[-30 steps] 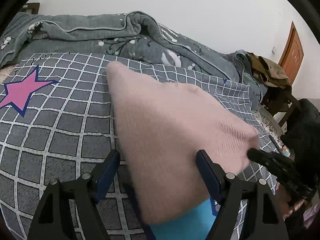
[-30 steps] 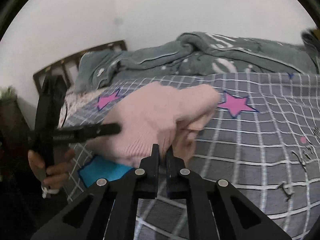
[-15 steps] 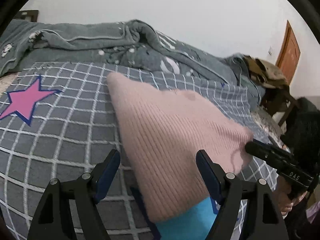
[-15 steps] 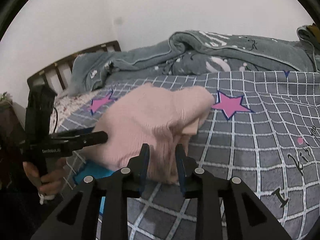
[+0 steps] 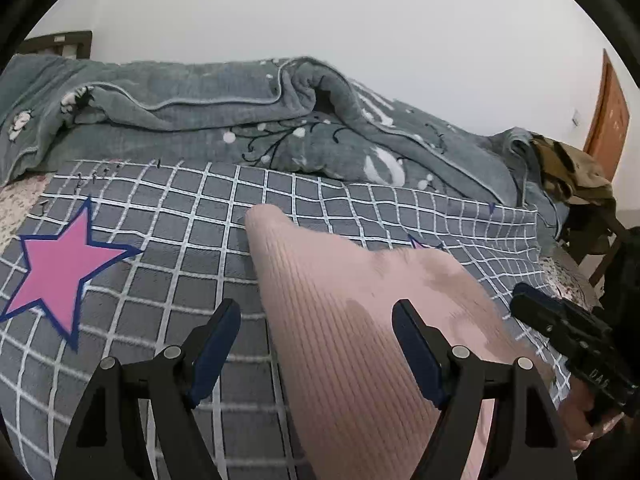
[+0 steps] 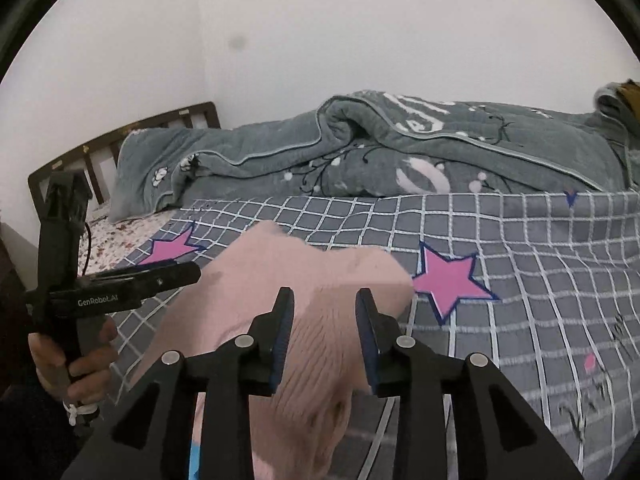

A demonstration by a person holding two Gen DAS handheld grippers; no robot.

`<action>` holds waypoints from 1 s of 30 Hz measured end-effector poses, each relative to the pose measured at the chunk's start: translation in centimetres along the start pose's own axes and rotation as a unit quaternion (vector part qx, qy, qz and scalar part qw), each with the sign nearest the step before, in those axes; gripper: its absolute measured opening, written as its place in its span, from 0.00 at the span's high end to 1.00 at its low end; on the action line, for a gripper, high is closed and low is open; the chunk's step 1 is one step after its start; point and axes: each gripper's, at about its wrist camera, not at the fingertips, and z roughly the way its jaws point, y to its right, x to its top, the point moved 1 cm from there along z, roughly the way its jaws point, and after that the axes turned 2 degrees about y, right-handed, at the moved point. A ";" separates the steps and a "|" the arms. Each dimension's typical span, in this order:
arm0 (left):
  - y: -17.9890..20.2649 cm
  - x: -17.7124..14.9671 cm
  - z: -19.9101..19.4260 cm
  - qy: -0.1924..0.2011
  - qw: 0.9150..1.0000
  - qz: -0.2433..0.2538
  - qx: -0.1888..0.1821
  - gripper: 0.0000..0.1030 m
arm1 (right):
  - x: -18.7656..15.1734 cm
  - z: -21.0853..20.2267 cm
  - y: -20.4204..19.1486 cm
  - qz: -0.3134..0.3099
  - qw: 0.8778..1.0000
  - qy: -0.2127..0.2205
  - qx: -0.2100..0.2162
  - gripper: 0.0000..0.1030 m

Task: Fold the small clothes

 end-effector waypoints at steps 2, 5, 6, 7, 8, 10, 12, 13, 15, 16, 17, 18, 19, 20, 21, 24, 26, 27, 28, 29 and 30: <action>-0.1 0.5 1.2 -0.009 1.000 -0.001 -0.002 0.25 | 0.4 1.8 0.4 -0.008 1.000 -0.016 0.011 0.69; -0.4 1.0 3.0 -0.016 0.999 0.020 0.031 0.25 | -0.4 4.1 0.6 -0.034 0.999 -0.039 0.008 0.70; -0.6 1.0 3.5 -0.019 0.999 0.023 0.041 0.25 | -0.7 4.7 0.6 -0.045 0.998 -0.046 -0.005 0.70; -0.9 0.9 4.0 -0.021 0.999 0.023 0.044 0.24 | -1.1 5.7 0.9 -0.053 0.997 -0.057 -0.021 0.70; -1.2 0.9 4.5 -0.022 0.999 0.021 0.043 0.23 | -1.2 6.3 1.2 -0.049 0.996 -0.063 -0.027 0.70; -1.4 1.0 5.0 -0.022 0.999 0.020 0.043 0.23 | -0.9 7.0 1.9 -0.039 0.996 -0.071 -0.033 0.70; -1.4 1.2 5.5 -0.023 0.998 0.023 0.046 0.23 | -0.7 7.9 2.5 -0.037 0.995 -0.080 -0.055 0.73; -1.3 1.2 5.7 -0.022 0.998 0.025 0.046 0.23 | -0.7 8.4 2.8 -0.031 0.994 -0.087 -0.056 0.73; -0.9 1.2 6.0 -0.022 0.998 0.036 0.055 0.23 | -0.7 9.0 3.5 -0.016 0.994 -0.094 -0.053 0.74; -0.7 1.2 6.1 -0.020 0.997 0.042 0.060 0.23 | -0.8 8.9 3.7 -0.013 0.994 -0.094 -0.050 0.74; -0.5 1.3 6.2 -0.020 0.997 0.046 0.063 0.23 | -0.8 8.8 3.8 -0.010 0.994 -0.094 -0.047 0.74; -0.4 1.4 6.3 -0.020 0.996 0.048 0.066 0.23 | -0.8 8.8 3.8 -0.009 0.994 -0.094 -0.047 0.74; -0.4 1.5 6.5 -0.020 0.996 0.048 0.067 0.23 | -0.9 8.9 3.8 -0.010 0.994 -0.094 -0.048 0.74; -0.5 1.5 6.6 -0.021 0.996 0.046 0.068 0.23 | -0.9 8.9 3.7 -0.010 0.994 -0.094 -0.050 0.74; -0.6 1.6 6.6 -0.021 0.996 0.044 0.068 0.23 | -0.9 8.9 3.7 -0.010 0.994 -0.094 -0.052 0.74; -0.7 1.6 6.7 -0.022 0.997 0.042 0.069 0.23 | -0.8 9.0 3.8 -0.005 0.994 -0.093 -0.056 0.73; -0.7 1.6 6.6 -0.020 0.996 0.043 0.073 0.23 | -0.7 9.0 4.0 -0.002 0.994 -0.091 -0.060 0.71; -0.7 1.5 6.5 -0.019 0.996 0.044 0.075 0.23 | -0.7 8.9 4.0 0.000 0.994 -0.090 -0.062 0.71; -0.7 1.5 6.3 -0.017 0.996 0.043 0.076 0.23 | -0.7 8.8 4.0 0.002 0.994 -0.088 -0.063 0.70; -0.8 1.5 6.2 -0.014 0.996 0.043 0.072 0.23 | -0.6 8.7 4.0 0.002 0.994 -0.087 -0.062 0.70; -0.9 1.5 5.8 -0.008 0.997 0.042 0.065 0.23 | -0.4 8.4 3.9 0.000 0.995 -0.082 -0.061 0.70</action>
